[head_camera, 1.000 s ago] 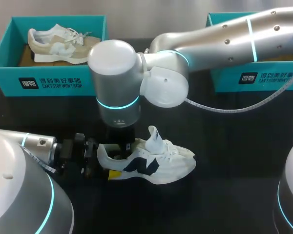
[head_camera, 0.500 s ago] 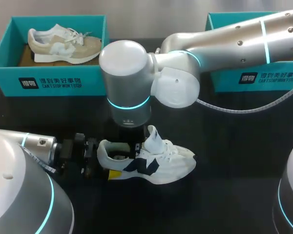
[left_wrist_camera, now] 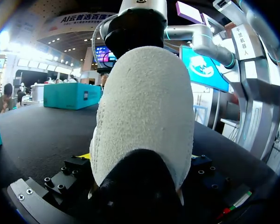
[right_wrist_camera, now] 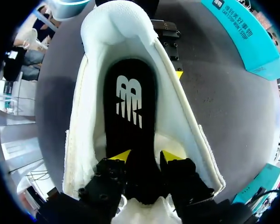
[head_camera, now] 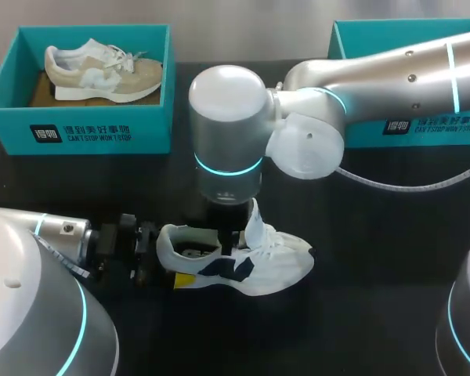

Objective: Take the shoe out of the shoebox, open the shoe tongue, remove and reinsert the insole, then place the shoe into the shoebox

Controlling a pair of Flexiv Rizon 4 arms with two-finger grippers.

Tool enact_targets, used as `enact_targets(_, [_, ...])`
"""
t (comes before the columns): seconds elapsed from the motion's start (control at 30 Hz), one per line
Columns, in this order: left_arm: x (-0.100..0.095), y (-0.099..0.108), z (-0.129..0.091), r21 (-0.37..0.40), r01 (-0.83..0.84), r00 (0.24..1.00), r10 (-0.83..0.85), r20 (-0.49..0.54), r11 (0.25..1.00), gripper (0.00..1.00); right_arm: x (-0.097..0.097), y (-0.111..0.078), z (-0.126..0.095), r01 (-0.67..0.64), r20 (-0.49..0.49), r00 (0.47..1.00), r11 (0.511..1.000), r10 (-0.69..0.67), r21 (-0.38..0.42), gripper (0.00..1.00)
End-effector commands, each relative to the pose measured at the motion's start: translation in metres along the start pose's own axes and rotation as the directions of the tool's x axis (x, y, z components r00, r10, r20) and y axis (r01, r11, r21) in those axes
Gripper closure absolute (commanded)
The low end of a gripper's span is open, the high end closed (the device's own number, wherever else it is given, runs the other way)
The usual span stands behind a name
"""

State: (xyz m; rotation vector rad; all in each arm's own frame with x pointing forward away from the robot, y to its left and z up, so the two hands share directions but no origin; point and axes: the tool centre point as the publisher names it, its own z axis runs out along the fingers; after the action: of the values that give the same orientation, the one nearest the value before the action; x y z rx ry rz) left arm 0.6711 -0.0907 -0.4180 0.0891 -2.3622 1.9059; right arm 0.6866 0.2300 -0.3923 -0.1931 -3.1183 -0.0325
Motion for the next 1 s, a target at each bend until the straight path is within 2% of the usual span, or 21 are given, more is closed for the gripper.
enact_targets(0.03, [-0.001,0.005,0.0,-0.001,0.0,1.0,0.0,0.002,1.0,1.0,-0.001,0.001,0.006,0.005,-0.009,1.0,1.0,-0.005,-0.004,0.54])
enact_targets(0.23, [-0.001,0.005,0.0,-0.001,0.0,1.0,0.0,0.002,1.0,1.0,0.001,0.007,0.017,0.036,-0.036,0.999,0.999,-0.036,-0.011,0.5])
enact_targets(0.43, [-0.001,0.005,0.0,-0.001,0.0,1.0,0.0,0.002,1.0,1.0,0.009,0.017,0.033,0.064,-0.071,0.995,0.998,-0.065,-0.007,0.37])
enact_targets(0.77, [-0.001,0.005,0.0,-0.001,0.0,1.0,0.0,0.002,1.0,1.0,0.036,0.01,0.047,0.02,-0.175,0.984,1.0,-0.017,0.013,0.56])
enact_targets(1.0, [-0.001,0.005,0.0,-0.001,0.0,1.0,0.0,0.002,1.0,1.0,0.052,0.006,0.048,0.005,-0.193,0.981,0.999,0.001,0.033,0.55])
